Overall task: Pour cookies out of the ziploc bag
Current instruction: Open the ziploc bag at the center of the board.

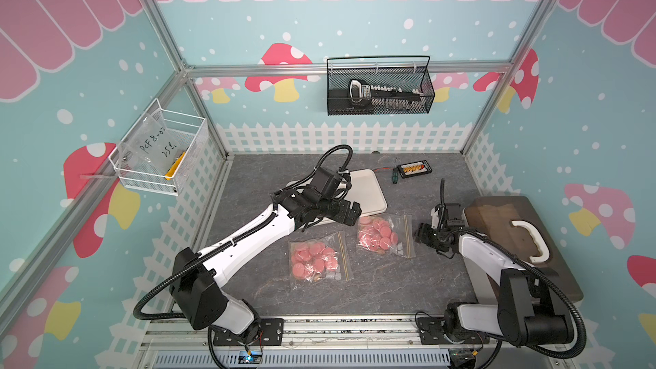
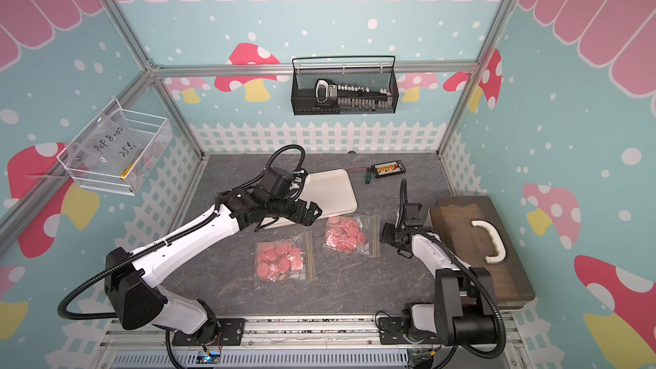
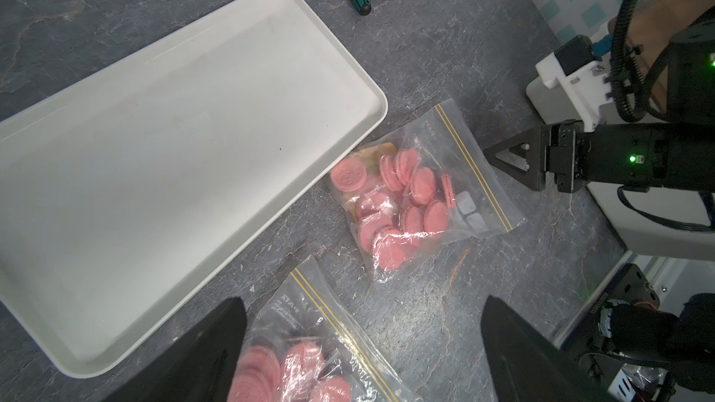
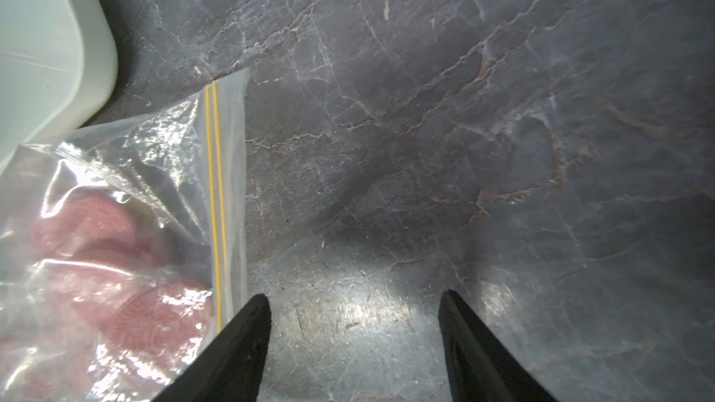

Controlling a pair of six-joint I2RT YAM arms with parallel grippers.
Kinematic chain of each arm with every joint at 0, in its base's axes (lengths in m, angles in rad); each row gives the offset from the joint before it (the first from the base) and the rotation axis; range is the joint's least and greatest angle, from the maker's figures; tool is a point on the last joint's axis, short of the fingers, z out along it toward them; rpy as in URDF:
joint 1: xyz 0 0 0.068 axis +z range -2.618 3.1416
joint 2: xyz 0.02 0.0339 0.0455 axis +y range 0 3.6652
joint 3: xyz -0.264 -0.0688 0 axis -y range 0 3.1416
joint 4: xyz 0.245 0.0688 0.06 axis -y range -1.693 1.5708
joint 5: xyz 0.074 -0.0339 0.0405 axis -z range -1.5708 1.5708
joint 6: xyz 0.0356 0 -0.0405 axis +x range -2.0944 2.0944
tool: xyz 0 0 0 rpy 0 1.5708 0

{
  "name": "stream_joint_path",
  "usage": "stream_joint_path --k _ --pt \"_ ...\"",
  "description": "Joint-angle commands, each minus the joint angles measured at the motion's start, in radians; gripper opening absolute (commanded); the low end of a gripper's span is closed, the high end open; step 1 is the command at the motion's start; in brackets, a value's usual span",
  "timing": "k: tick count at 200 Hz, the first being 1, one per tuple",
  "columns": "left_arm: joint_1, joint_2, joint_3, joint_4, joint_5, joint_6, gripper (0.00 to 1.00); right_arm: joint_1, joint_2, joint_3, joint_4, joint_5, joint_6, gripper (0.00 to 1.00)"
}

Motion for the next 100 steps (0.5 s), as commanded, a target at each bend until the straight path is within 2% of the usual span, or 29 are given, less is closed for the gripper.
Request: stream_joint_path --k 1,100 --pt "-0.007 -0.003 0.003 0.002 0.005 -0.017 0.99 -0.002 0.009 -0.001 0.023 -0.044 -0.015 0.69" --pt "-0.012 -0.011 -0.006 0.002 -0.005 -0.017 0.99 -0.002 -0.035 -0.024 0.032 -0.079 -0.007 0.68"
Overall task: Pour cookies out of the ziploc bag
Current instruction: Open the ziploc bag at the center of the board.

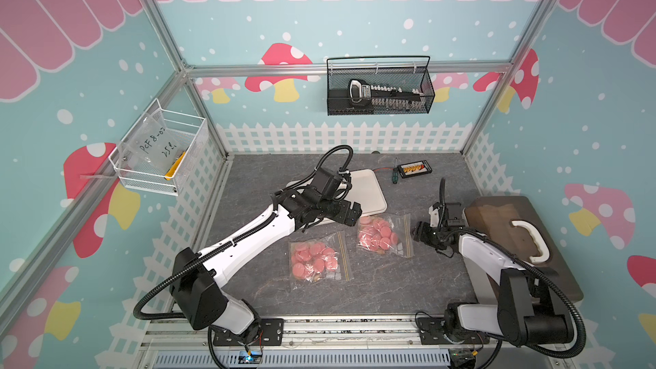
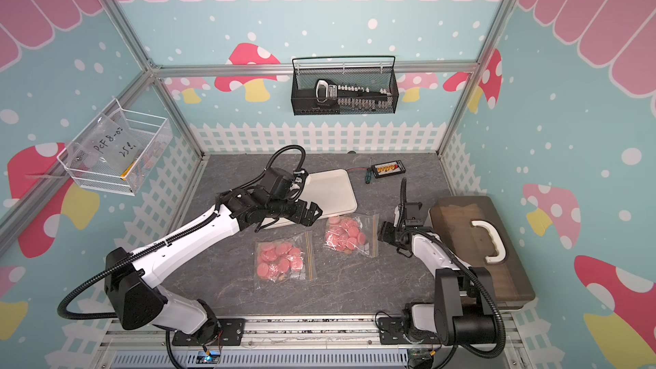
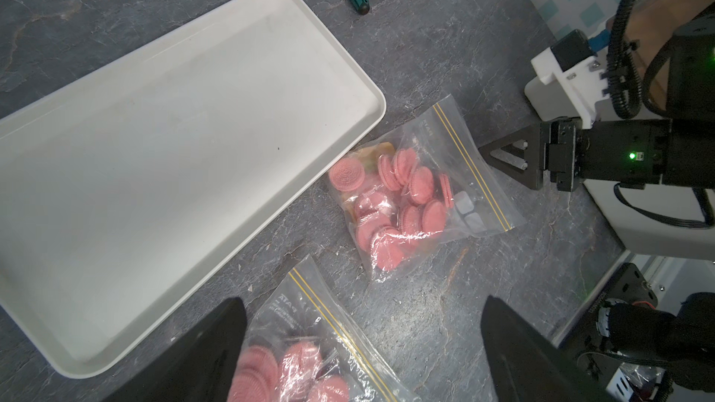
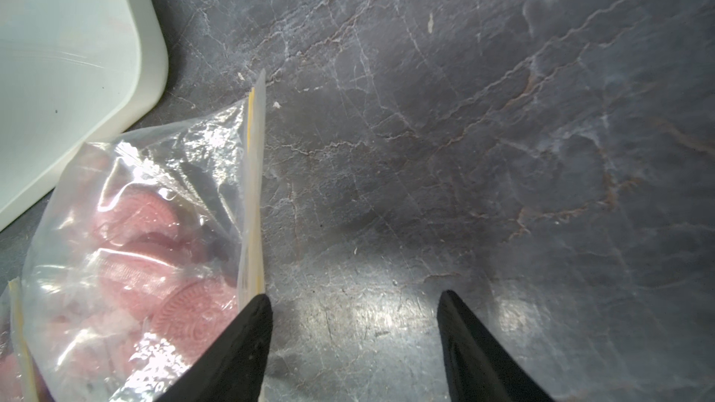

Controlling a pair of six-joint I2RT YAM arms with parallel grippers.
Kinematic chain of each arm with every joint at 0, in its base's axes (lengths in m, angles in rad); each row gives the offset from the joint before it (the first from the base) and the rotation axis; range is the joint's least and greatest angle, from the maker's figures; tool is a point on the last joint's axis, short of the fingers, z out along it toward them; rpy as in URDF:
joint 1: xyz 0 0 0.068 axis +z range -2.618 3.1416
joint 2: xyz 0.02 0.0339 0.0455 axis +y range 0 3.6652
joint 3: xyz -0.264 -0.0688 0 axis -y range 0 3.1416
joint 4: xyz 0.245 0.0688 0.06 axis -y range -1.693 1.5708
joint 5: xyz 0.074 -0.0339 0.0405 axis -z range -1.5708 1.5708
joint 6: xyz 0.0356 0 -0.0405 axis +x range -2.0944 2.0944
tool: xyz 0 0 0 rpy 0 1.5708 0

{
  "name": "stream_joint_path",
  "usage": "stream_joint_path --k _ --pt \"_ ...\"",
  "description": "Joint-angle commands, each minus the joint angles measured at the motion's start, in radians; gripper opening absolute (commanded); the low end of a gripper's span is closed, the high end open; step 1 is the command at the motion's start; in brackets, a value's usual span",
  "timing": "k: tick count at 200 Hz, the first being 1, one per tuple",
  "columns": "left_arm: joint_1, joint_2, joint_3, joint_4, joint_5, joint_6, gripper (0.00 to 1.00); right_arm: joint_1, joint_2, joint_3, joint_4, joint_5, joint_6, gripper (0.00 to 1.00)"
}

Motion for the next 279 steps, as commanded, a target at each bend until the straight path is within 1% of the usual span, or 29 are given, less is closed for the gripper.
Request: stream_joint_path --k 1,46,105,152,197,227,279 --pt "-0.008 -0.010 -0.006 0.002 -0.005 -0.013 0.99 -0.001 -0.034 -0.022 0.003 -0.019 -0.001 0.68" --pt "-0.010 -0.011 -0.004 0.002 -0.002 -0.015 0.99 0.000 -0.040 -0.018 -0.012 -0.016 -0.004 0.68" --pt "-0.013 -0.013 -0.005 0.002 0.000 -0.012 0.99 -0.002 -0.064 -0.008 -0.051 0.042 -0.005 0.69" --pt "-0.013 -0.010 0.002 0.002 0.000 -0.010 0.99 -0.001 -0.029 -0.007 -0.038 0.025 -0.015 0.70" --pt "-0.014 -0.008 -0.001 0.003 -0.002 -0.010 0.99 -0.001 -0.024 -0.011 -0.012 -0.016 -0.011 0.70" --pt "-0.014 -0.012 -0.008 0.002 -0.005 -0.012 0.99 -0.001 -0.039 -0.011 -0.009 -0.014 -0.014 0.70" --pt "-0.014 -0.017 -0.009 0.002 -0.007 -0.009 0.99 -0.001 0.016 -0.011 0.007 -0.021 -0.018 0.69"
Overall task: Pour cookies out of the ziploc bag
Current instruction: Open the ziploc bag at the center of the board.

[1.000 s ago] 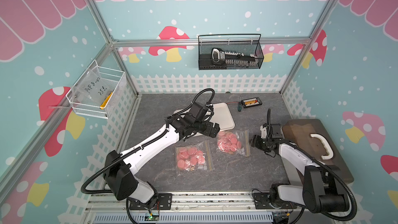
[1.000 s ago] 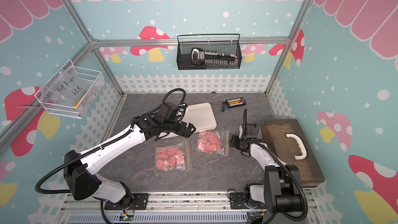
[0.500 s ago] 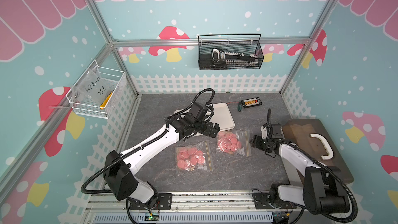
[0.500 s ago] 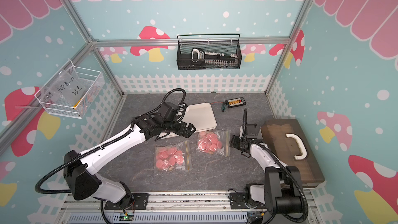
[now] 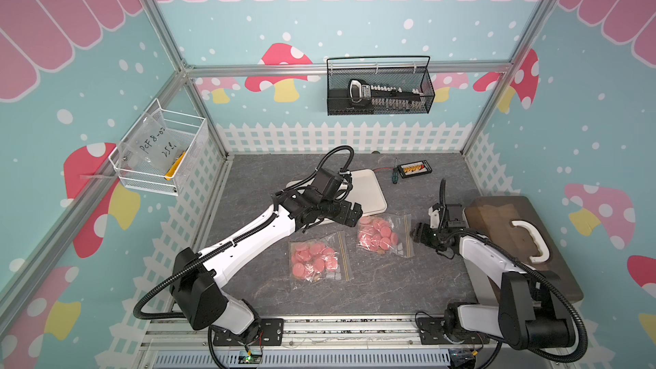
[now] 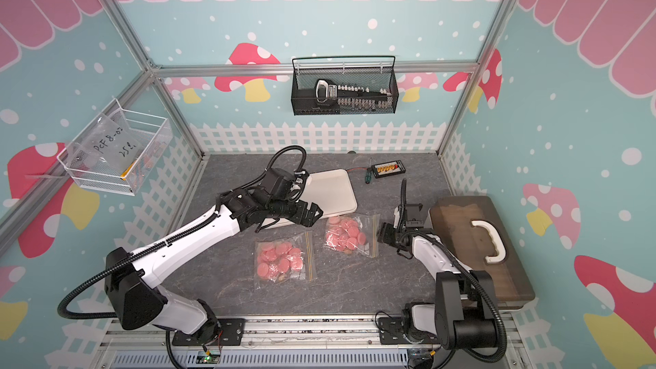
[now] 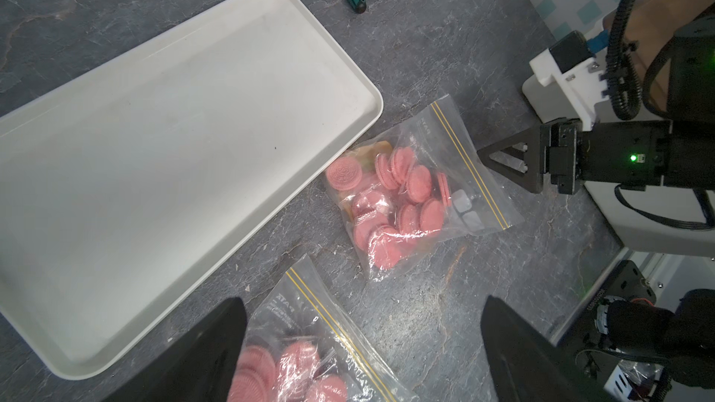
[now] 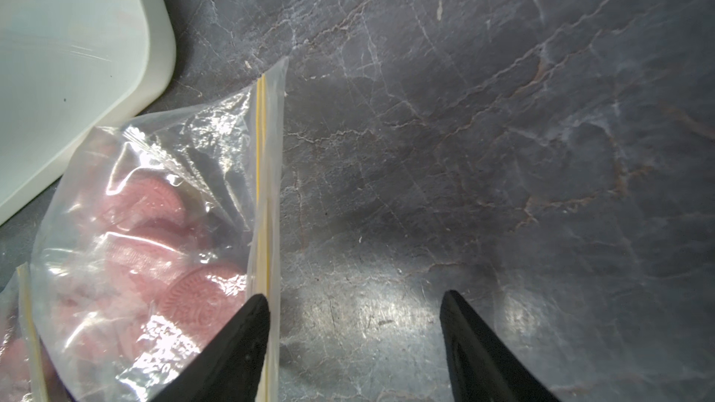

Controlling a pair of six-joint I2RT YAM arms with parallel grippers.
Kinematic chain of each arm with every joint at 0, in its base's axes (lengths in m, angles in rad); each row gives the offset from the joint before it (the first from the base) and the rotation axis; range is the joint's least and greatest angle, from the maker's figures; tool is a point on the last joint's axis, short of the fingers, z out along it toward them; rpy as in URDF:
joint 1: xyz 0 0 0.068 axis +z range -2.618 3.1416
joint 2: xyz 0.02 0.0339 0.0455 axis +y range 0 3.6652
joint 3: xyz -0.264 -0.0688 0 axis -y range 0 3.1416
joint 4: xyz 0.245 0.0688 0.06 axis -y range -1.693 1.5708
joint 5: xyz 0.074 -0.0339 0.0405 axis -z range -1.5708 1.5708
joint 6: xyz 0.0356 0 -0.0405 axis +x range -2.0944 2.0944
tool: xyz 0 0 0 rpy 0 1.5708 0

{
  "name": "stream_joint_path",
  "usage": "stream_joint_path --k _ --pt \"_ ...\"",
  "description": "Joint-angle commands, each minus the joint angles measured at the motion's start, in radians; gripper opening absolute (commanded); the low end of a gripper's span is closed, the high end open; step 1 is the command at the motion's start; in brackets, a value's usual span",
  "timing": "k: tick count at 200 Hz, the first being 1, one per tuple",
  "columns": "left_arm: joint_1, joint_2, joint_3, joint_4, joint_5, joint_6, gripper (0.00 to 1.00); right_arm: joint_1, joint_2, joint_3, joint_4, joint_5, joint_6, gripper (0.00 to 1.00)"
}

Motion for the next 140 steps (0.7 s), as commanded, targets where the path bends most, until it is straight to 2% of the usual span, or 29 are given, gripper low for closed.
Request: stream_joint_path --k 1,34,96,140 --pt "-0.008 -0.018 -0.009 0.001 -0.007 -0.009 0.99 -0.001 0.023 0.002 0.013 -0.008 -0.007 0.69" --pt "-0.008 -0.025 -0.019 0.003 -0.014 -0.007 0.99 -0.001 0.027 -0.012 0.042 -0.019 -0.006 0.65" --pt "-0.008 -0.036 -0.028 0.001 -0.024 -0.008 0.99 -0.001 0.059 -0.030 0.119 -0.112 0.001 0.54" --pt "-0.008 -0.036 -0.028 0.002 -0.025 -0.007 0.99 -0.001 0.064 -0.034 0.133 -0.134 0.000 0.38"
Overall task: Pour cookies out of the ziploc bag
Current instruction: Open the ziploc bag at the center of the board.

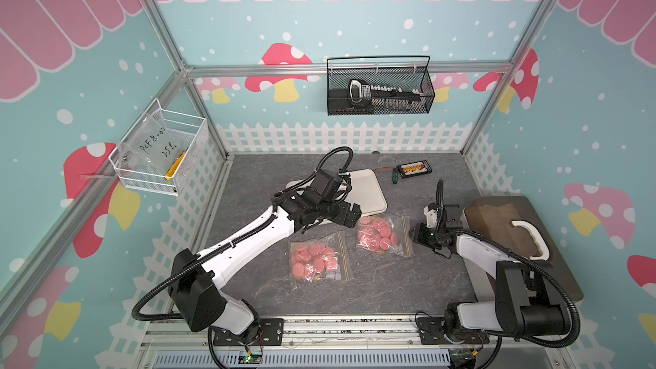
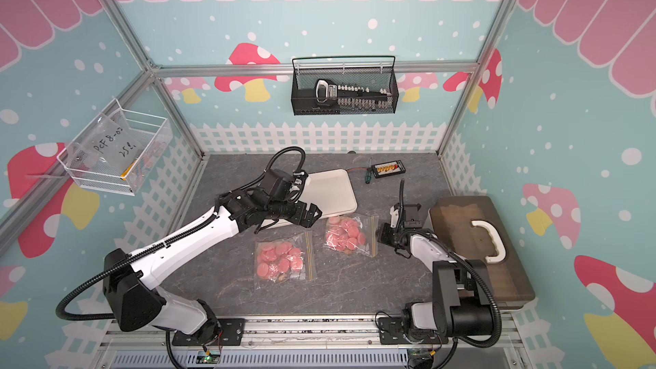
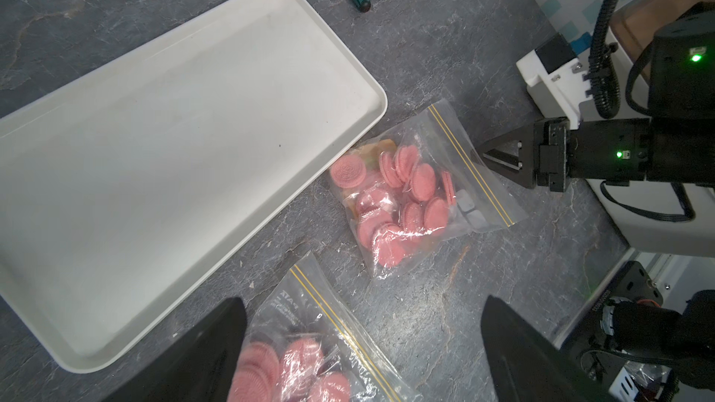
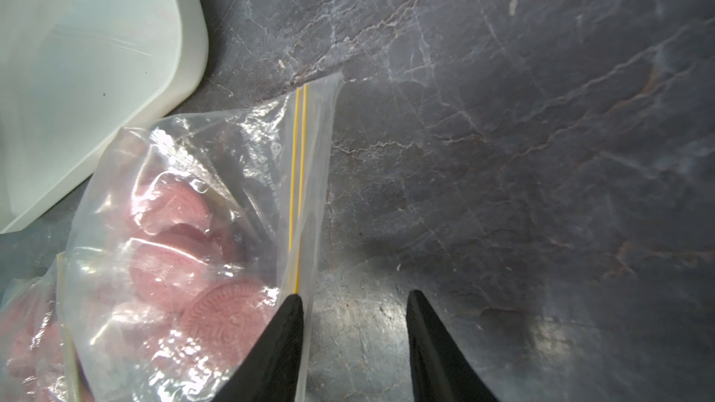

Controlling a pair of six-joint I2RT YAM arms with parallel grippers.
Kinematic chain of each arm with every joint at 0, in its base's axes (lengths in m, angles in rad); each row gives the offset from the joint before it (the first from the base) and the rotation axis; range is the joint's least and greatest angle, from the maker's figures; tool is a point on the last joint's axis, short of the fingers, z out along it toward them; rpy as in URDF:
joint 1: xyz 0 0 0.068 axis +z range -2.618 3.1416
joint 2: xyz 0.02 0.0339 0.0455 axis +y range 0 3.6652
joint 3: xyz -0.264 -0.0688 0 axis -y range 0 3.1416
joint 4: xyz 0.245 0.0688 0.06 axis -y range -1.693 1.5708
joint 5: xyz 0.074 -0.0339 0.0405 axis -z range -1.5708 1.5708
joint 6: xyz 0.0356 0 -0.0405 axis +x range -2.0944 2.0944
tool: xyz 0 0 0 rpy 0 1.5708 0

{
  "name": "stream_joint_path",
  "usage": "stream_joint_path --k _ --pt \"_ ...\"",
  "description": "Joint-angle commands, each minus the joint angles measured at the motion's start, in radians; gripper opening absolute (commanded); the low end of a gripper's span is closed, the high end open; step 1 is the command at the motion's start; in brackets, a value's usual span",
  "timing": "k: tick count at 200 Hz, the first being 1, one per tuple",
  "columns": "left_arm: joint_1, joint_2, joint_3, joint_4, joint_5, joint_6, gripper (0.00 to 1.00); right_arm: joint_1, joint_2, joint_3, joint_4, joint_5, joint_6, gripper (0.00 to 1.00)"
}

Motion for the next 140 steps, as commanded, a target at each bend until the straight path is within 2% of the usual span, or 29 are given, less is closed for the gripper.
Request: stream_joint_path --k 1,12,46,100,140 --pt "-0.008 -0.023 -0.012 -0.001 -0.013 -0.007 0.99 -0.001 0.007 -0.014 0.018 -0.028 0.001 0.38" --pt "-0.008 -0.023 -0.013 0.000 -0.012 -0.009 0.99 -0.001 0.006 -0.015 0.018 -0.033 0.003 0.33" --pt "-0.008 -0.024 -0.014 -0.001 -0.011 -0.010 0.99 -0.001 -0.002 -0.017 0.018 -0.059 0.012 0.30" --pt "-0.009 -0.015 -0.009 0.000 -0.004 -0.017 0.99 -0.001 0.001 -0.021 0.029 -0.094 0.005 0.16" --pt "-0.014 0.002 0.002 0.014 0.019 -0.033 0.98 0.000 -0.021 -0.032 0.037 -0.107 0.002 0.13"
